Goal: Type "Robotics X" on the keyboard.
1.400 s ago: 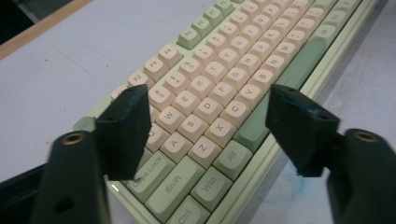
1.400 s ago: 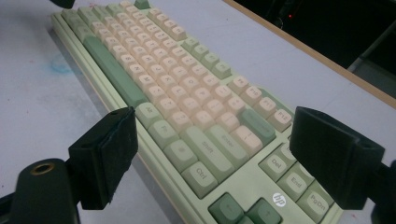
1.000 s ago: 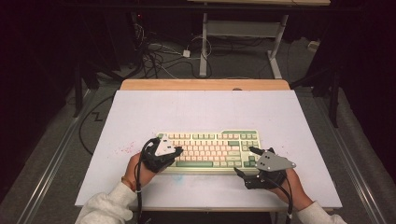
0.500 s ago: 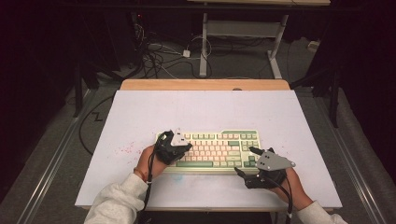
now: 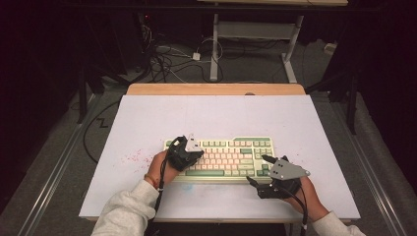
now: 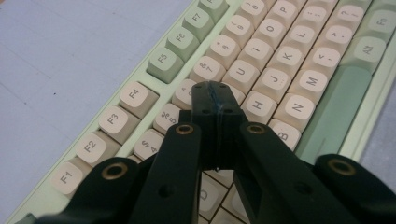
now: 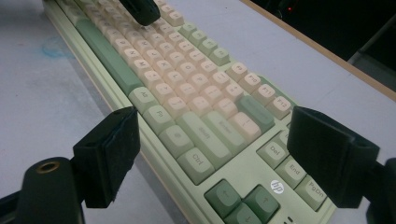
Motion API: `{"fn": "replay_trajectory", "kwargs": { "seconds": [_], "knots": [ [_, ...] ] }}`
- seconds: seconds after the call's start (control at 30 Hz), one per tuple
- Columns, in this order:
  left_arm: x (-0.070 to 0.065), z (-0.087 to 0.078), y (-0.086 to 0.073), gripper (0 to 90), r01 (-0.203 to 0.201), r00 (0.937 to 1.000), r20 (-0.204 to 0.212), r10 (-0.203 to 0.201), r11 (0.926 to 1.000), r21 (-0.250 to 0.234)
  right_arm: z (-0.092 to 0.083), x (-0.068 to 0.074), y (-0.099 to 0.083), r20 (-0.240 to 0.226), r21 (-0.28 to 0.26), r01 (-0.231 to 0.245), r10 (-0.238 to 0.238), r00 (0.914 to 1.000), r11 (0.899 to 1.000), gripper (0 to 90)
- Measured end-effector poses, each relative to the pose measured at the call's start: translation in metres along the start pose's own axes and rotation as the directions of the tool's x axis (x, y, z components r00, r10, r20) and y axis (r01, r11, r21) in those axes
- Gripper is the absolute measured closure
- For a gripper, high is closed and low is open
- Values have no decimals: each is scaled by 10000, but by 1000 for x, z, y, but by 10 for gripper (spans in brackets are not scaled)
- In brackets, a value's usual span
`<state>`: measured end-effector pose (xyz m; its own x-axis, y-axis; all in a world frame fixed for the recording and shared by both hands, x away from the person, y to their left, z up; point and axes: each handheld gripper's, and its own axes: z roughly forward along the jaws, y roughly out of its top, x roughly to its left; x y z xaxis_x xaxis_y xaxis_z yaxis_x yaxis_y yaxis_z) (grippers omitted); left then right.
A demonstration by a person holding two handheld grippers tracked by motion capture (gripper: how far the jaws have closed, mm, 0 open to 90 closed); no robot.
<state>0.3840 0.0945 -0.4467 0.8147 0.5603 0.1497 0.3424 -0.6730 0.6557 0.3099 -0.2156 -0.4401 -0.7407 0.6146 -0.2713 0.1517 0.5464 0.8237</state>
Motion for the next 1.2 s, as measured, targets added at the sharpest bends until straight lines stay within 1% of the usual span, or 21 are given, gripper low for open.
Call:
{"fn": "replay_trajectory", "kwargs": {
  "seconds": [0.2, 0.23, 0.3, 0.37, 0.4, 0.43, 0.5, 0.67, 0.7, 0.73, 0.77, 0.8, 0.83, 0.9, 0.93, 0.97, 1.03, 1.1, 1.13, 1.17, 1.2],
  "knots": [
    [-1, 3, 0, 877, -65, 10000, 72, 64, 9998, 173, 0, 0, 0, 16, 25, 30, -30, 10000, 10000, 180],
    [0, 4, 0, 877, -132, 9998, 118, 129, 9995, 299, 0, 1, 0, 12, 40, 49, -50, 10000, 10000, 180],
    [-1, 5, 0, 877, -52, 10000, 85, 49, 9995, 301, 0, 1, 0, 11, 57, 41, -41, 10000, 10000, 180],
    [-2, 4, 1, 877, -173, 9998, 76, 170, 9993, 331, 0, 0, 0, -18, 47, 33, -33, 10000, 10000, 181],
    [-2, 3, 0, 877, -203, 9998, 81, 201, 9995, 242, 0, 1, 0, -2, 48, 47, -47, 10000, 10000, 181],
    [-2, 1, 1, 876, -135, 9999, 30, 135, 9999, 65, 0, 1, 0, -1, 39, 54, -54, 10000, 10000, 181],
    [-2, -4, 1, 876, -158, 9999, -71, 157, 9997, -170, -1, 0, 0, -4, 11, 44, -44, 10000, 10000, 182],
    [-2, -13, -1, 873, -225, 9996, -190, 214, 9981, -577, -1, 0, 0, 43, 22, 30, -30, 10000, 10000, 181],
    [-2, -15, -1, 863, -166, 9998, -141, 157, 9973, -722, -1, 0, 0, 41, 41, -4, 4, 10000, 10000, 181],
    [-2, -17, -2, 833, -185, 9997, -152, 173, 9966, -800, -1, 0, 0, 57, 31, 2, -3, 10000, 10000, 185],
    [-2, -18, -3, 832, -199, 9997, -188, 184, 9961, -858, -1, 0, 0, 20, 23, -27, 27, 10000, 10000, 207],
    [-2, -20, -3, 807, -230, 9996, -209, 212, 9953, -943, -1, -1, 0, -38, 31, -36, 36, 10000, 10000, 214],
    [-2, -22, -4, 806, -262, 9995, -200, 241, 9936, -1099, -1, -1, 0, -38, 55, -73, 73, 10000, 10000, 214],
    [-2, -25, -5, 712, -290, 9994, -221, 266, 9923, -1204, 0, -2, -1, -122, 53, -90, 90, 9999, 9999, 237],
    [-2, -27, -6, 656, -314, 9994, -159, 297, 9915, -1261, 0, -1, -1, -141, 43, -83, 83, 9999, 10000, 246],
    [-3, -28, -7, 622, -371, 9993, -107, 360, 9899, -1366, -1, -1, -1, -170, 27, -89, 90, 9998, 10000, 255],
    [-5, -30, -8, 480, -489, 9988, -167, 470, 9877, -1485, -1, -1, -1, -248, -2, -75, 75, 9997, 10000, 309],
    [-6, -33, -11, 396, -532, 9985, -243, 498, 9842, -1689, -1, -1, -1, -363, 6, -1, 1, 9993, 10000, 354],
    [-6, -35, -12, 364, -503, 9985, -324, 451, 9823, -1805, -1, -1, -1, -387, 23, 3, -2, 9993, 10000, 395],
    [-6, -36, -14, 319, -500, 9982, -412, 430, 9810, -1877, -1, -1, -1, -480, 22, -21, 22, 9988, 10000, 459],
    [-7, -38, -16, 288, -541, 9972, -618, 428, 9792, -1955, -1, -1, -1, -577, 1, -44, 44, 9983, 10000, 495]
  ]
}}
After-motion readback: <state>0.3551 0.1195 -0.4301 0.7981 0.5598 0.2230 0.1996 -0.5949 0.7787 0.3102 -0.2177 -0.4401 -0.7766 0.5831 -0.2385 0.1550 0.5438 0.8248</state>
